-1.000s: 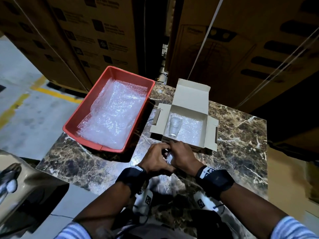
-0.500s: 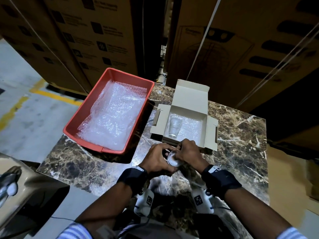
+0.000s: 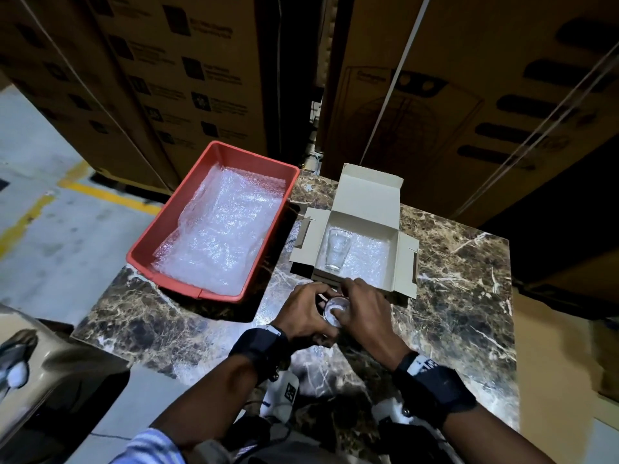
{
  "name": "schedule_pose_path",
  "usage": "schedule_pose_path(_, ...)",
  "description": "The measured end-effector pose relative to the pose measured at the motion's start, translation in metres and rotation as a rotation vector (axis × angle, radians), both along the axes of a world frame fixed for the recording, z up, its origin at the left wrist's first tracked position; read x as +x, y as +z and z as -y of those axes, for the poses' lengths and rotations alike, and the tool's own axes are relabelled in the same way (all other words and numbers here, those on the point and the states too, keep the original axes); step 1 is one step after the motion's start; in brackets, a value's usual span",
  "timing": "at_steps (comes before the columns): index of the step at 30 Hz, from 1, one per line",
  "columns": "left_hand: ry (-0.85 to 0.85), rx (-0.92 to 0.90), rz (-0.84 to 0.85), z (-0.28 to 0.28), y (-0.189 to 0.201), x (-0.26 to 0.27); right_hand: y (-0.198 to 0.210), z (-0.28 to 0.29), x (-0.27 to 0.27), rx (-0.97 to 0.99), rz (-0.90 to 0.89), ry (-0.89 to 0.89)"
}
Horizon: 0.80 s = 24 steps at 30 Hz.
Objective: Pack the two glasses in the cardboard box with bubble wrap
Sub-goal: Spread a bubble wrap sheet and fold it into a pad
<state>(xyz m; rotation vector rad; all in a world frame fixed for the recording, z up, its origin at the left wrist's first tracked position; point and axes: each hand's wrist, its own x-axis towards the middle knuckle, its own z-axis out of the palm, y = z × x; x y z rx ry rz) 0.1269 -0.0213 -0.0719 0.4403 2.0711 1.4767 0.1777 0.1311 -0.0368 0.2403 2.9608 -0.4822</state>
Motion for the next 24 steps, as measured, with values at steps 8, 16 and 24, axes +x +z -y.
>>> schedule_pose_path(8,0.008,0.011,-0.006,0.000,-0.009,0.000,0.015,0.006,0.034,0.027,0.110,0.119)
schedule_pose_path(16,0.008,-0.016,-0.028,0.000,-0.017,-0.001,-0.003,0.013,0.013,0.082,0.440,0.144)
schedule_pose_path(24,-0.013,-0.032,-0.062,-0.001,-0.015,-0.005,0.007,0.020,0.003,0.000,0.473,0.157)
